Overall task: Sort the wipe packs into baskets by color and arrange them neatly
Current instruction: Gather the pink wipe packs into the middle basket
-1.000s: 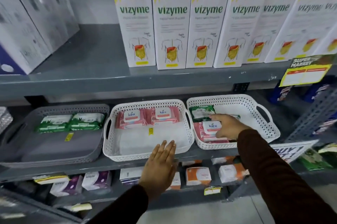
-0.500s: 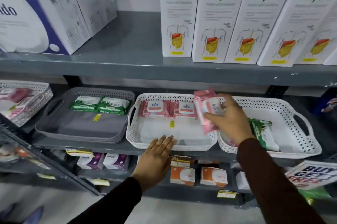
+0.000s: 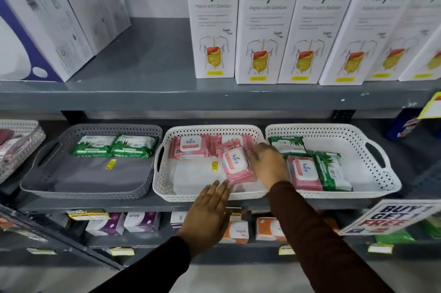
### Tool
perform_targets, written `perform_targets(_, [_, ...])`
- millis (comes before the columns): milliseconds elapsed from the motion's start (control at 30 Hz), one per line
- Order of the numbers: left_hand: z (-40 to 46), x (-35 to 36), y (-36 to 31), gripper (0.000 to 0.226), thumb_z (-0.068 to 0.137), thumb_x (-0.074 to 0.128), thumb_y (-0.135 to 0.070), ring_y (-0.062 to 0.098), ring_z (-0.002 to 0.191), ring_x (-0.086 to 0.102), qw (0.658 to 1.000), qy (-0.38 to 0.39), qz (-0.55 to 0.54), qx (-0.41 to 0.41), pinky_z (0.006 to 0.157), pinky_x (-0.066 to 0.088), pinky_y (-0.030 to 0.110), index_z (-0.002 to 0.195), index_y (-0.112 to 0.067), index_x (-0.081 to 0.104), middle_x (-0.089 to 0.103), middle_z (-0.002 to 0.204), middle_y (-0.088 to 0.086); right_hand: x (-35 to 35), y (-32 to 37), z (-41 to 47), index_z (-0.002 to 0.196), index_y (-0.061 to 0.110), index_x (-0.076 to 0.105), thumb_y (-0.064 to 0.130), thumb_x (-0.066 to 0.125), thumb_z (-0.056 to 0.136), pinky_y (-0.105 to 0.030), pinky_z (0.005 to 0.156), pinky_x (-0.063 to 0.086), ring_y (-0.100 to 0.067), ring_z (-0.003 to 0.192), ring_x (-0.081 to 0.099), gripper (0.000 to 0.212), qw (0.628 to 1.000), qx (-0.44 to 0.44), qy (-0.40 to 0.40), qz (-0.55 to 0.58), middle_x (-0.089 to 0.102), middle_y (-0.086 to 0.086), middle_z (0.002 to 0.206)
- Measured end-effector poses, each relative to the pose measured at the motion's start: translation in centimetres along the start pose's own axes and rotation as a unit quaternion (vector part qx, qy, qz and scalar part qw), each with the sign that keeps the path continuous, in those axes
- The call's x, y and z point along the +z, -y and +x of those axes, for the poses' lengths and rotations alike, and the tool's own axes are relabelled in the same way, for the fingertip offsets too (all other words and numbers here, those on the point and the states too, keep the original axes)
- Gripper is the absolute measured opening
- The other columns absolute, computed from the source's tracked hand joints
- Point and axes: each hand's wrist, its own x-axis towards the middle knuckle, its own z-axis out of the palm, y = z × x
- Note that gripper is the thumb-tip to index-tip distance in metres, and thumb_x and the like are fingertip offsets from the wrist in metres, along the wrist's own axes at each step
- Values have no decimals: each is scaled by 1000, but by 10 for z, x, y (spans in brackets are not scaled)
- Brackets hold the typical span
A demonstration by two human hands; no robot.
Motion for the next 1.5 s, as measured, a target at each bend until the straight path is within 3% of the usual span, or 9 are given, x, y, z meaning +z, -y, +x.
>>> perform_targets(133, [14,1,-15,59,96,38,-37,31,139,37,999,27,18,3,116,23,48,145,-3,38,43,149,16,-41,-46,5,99,7,68,18,64,84,-39,76,56,-36,91,65,19,984,115,-123,-61,69,-19,100])
perform_targets(233, [21,2,-25,60,96,43,-36,32,140,34,999,40,23,12,117,17,45,145,-3,37,42,150,18,-55,-74,2,124,6,53,35,69,78,-43,89,52,-40,111,60,57,958,261,-13,-116,62,-23,121])
perform_targets(300, [28,4,-33,60,95,45,-36,32,139,36,999,37,20,25,117,14,44,145,-2,39,43,149,19,-57,-82,-2,133,4,45,36,75,77,-42,91,51,-39,116,60,71,955,279,33,-95,62,-22,127])
perform_targets(533, [37,5,-41,61,98,34,-39,30,141,33,998,27,0,58,117,13,41,148,-4,34,38,152,16,-52,-89,-16,125,7,43,29,83,68,-42,78,54,-40,100,65,72,964,237,-121,-10,67,-23,112])
perform_targets(767, [-1,-5,7,59,102,33,-40,23,147,20,999,28,-40,21,119,17,43,152,-10,26,30,157,7,-40,-39,-29,114,25,54,30,84,68,-38,80,55,-25,98,64,55,953,84,-252,150,67,-3,112])
perform_targets(1033, [-49,-27,73,55,102,34,-38,27,142,32,998,25,-43,-33,115,26,45,147,-7,37,36,154,9,52,62,-16,109,28,63,40,80,70,-41,77,58,-27,94,66,44,989,-48,-22,137,67,-4,112])
perform_targets(1233, [-68,-32,103,50,101,46,-30,29,139,37,998,11,-46,-47,113,29,45,145,-7,40,42,151,9,106,88,-11,128,16,64,24,62,94,-39,94,51,-32,113,59,35,989,-108,106,1,61,-14,127])
perform_targets(1367, [-62,-28,90,52,100,46,-33,31,139,37,998,2,-44,-48,114,28,46,143,-4,43,44,149,13,86,84,-10,118,15,71,28,60,94,-42,90,52,-32,106,58,30,990,-132,40,6,64,-12,114])
perform_targets(1500, [-36,-14,56,56,100,43,-37,33,140,35,999,12,-51,4,114,27,48,144,-2,41,42,150,16,30,26,-2,94,14,75,21,55,87,-36,70,54,-33,78,65,22,982,-101,-159,32,72,-12,87])
